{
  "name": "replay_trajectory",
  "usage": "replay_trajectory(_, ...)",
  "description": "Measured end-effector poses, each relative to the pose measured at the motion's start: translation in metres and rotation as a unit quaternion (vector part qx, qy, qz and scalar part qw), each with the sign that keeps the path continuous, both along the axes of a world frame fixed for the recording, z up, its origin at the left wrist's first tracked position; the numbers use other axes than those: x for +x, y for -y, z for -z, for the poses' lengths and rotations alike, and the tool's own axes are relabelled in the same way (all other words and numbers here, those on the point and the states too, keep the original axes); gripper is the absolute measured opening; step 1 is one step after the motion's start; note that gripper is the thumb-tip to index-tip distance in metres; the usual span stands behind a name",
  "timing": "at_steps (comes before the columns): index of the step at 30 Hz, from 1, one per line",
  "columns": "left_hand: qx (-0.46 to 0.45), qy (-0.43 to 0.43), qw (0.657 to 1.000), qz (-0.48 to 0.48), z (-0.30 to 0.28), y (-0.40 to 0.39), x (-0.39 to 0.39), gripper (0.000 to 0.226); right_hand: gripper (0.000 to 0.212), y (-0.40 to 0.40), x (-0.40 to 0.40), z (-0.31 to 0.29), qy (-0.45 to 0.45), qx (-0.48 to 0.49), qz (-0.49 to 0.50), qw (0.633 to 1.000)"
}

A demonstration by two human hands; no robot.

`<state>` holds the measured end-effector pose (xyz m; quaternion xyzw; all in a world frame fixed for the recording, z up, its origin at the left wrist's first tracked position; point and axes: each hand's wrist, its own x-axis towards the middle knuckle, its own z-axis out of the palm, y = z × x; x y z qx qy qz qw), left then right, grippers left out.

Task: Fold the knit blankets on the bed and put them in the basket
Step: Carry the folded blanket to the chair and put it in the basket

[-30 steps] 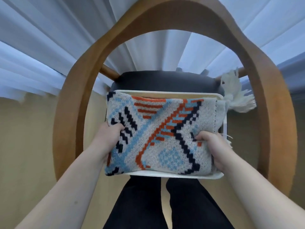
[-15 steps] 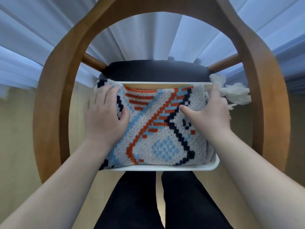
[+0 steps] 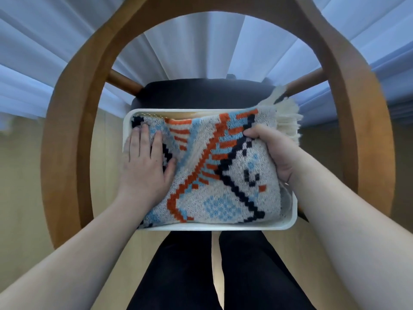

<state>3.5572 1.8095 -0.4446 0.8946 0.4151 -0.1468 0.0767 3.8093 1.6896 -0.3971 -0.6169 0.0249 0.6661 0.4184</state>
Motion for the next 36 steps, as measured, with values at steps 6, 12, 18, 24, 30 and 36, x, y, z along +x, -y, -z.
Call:
replay_trajectory(6,0.020,-0.020,1.000,0.003,0.005,0.002,0.001,0.074,0.023,0.007,0.002,0.003,0.148,-0.046,-0.009,0.988)
replay_trajectory(12,0.029,-0.016,0.999,-0.006,0.008,0.001,-0.002,0.077,0.027,0.009,-0.002,0.001,0.009,0.012,0.122,0.992)
replay_trajectory(18,0.060,-0.048,0.997,-0.010,0.015,0.003,0.004,0.074,0.057,-0.001,-0.012,0.013,0.367,-0.173,-0.004,0.914)
replay_trajectory(24,0.064,-0.088,0.994,-0.011,0.017,-0.001,0.008,0.072,0.032,0.007,-0.018,0.026,0.426,-0.120,-0.056,0.895)
replay_trajectory(30,0.053,-0.017,0.998,-0.021,0.013,0.001,0.015,0.069,0.040,-0.005,-0.034,0.004,0.733,-0.039,-0.062,0.676)
replay_trajectory(36,-0.003,0.061,0.995,0.077,0.018,0.029,0.005,0.075,0.091,0.024,-0.079,0.035,0.674,-0.044,-0.357,0.646)
